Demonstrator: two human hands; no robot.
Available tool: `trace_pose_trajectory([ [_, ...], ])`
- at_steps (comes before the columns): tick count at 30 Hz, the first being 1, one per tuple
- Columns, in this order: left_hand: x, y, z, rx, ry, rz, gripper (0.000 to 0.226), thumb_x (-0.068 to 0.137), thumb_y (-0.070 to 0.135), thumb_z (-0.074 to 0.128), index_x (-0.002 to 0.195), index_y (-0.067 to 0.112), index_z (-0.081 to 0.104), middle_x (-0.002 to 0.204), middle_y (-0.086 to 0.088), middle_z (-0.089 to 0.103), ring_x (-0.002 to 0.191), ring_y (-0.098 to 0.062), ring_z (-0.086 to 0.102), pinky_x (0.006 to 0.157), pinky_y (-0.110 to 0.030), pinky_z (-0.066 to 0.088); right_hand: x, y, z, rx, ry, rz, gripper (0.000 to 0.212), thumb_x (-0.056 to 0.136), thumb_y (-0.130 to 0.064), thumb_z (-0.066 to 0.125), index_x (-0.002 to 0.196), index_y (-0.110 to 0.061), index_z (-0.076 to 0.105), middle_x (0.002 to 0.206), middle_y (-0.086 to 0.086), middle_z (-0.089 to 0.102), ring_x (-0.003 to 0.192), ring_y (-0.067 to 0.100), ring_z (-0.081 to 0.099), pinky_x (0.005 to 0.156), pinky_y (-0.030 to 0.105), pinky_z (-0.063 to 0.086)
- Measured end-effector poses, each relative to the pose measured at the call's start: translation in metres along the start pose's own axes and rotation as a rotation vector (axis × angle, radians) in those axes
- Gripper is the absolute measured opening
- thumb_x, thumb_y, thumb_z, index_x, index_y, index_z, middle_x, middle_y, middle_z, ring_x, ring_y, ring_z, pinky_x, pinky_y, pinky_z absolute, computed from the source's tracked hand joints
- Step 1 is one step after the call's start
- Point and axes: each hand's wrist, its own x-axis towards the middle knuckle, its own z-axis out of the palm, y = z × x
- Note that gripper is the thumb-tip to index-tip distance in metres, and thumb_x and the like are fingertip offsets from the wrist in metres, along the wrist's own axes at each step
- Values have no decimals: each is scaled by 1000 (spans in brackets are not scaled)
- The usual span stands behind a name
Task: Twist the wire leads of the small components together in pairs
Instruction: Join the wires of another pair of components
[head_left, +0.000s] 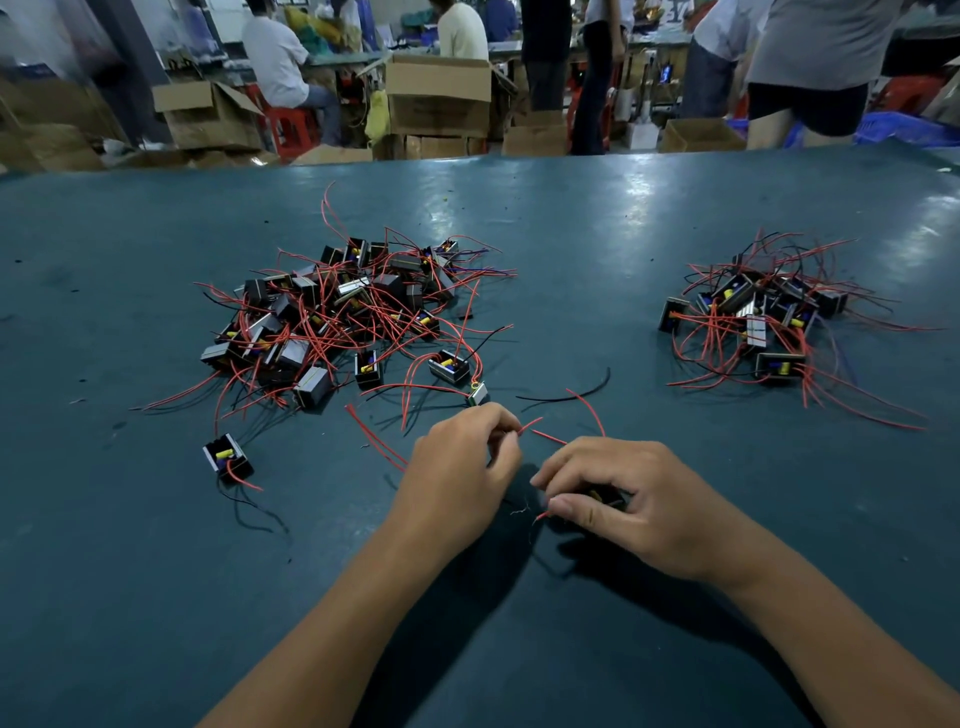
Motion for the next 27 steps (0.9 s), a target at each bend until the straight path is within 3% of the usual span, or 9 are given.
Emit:
trace_pose_trajectory([
  [4,-1,1,-1,24,-4,-3,7,94,27,59,95,25,66,82,11,65,64,1,51,70,-32,41,-1,1,-1,35,-43,62,16,94,-25,62,89,-10,68,106,-8,68,97,10,65,85,24,49],
  [8,-1,2,-1,33,3,-6,8,93,28,60,94,24,67,83,9,66,69,-8,51,71,-34,43,-1,0,-4,24,-111,42,13,92,-22,65,92,-11,72,114,-4,69,107,0,61,90,11,41],
  [10,-1,2,-1,41,3,-4,8,93,29,60,94,25,67,84,10,66,67,-7,48,70,-33,42,-1,0,-4,44,-86,58,13,92,-21,66,89,-10,71,111,-5,70,105,0,63,87,12,42],
  [14,-1,2,0,48,11,17,12,95,35,59,92,26,67,82,12,64,66,-6,47,70,-34,43,-2,2,-1,140,-5,159,10,94,-20,64,94,-16,73,106,-11,73,100,7,67,87,18,48],
  [20,-4,2,1,48,10,39,26,88,53,64,92,27,67,66,9,52,69,-11,54,65,-34,42,1,2,6,432,200,389,12,95,-9,62,86,-8,70,84,7,74,78,18,73,71,25,56],
  [24,-4,2,1,46,22,69,22,95,47,58,90,27,66,71,8,59,71,-12,55,70,-39,46,5,1,10,543,368,491,16,97,-6,56,85,-1,65,79,7,73,65,16,69,63,23,55],
  [27,-5,3,1,7,36,128,20,98,42,52,91,29,65,71,9,60,60,-7,48,63,-38,47,8,-2,14,547,492,539,18,98,-7,55,83,-6,65,81,8,74,62,15,67,64,26,55],
])
